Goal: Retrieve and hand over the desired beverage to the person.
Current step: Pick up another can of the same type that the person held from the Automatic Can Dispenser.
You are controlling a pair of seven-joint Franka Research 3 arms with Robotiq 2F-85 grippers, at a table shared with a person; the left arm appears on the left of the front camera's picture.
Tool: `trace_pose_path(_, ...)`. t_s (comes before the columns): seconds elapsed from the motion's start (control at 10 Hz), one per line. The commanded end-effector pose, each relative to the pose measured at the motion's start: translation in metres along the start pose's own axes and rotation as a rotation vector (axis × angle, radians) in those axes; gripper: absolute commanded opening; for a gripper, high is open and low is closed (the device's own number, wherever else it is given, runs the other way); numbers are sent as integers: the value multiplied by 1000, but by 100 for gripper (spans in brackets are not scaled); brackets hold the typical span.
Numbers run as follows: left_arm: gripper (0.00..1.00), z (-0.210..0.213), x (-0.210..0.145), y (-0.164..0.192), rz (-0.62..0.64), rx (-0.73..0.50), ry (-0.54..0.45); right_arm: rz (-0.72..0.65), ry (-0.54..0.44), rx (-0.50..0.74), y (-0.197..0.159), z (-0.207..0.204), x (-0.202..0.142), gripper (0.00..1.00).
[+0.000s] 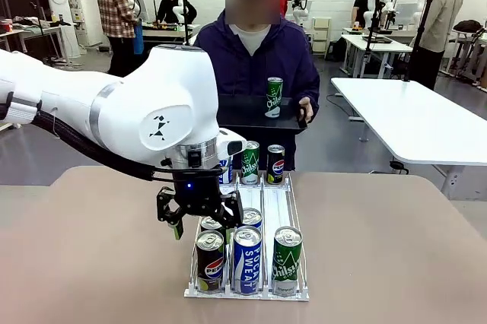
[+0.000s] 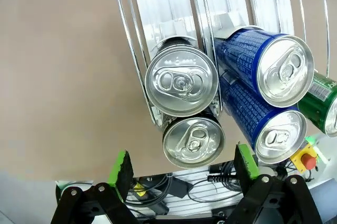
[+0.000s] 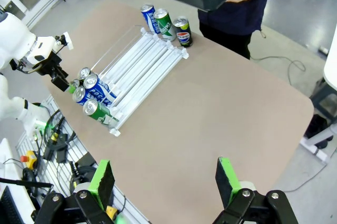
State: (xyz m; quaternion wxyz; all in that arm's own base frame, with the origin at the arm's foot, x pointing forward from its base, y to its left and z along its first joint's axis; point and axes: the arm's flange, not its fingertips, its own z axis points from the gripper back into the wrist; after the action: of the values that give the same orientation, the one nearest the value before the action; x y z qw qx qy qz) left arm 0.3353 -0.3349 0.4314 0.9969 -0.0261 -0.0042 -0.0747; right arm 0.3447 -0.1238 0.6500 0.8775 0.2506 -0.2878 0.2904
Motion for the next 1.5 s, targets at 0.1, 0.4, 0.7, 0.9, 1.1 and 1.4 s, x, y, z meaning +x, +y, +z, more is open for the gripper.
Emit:
trace_pose_path(0.1,100,-7,8,1,-31,-1,-27,7,-12,16,-1,-1,0,100)
trace_pose_path(0.4,100,-13,10,-1,-40,-7,-35,7,-12,16,-1,-1,0,100)
trace_pose_path(0.7,100,-17,12,0,-30,12,-37,7,-12,16,-1,-1,0,100)
trace_pose_path(0.9,100,-16,12,1,-14,11,-36,7,-12,16,-1,-1,0,100)
trace_pose_path(1.1,100,-13,12,4,-3,8,-37,7,-12,16,-1,-1,0,100)
trace_pose_path(1.4,100,-19,15,4,14,17,-22,7,-12,16,-1,-1,0,100)
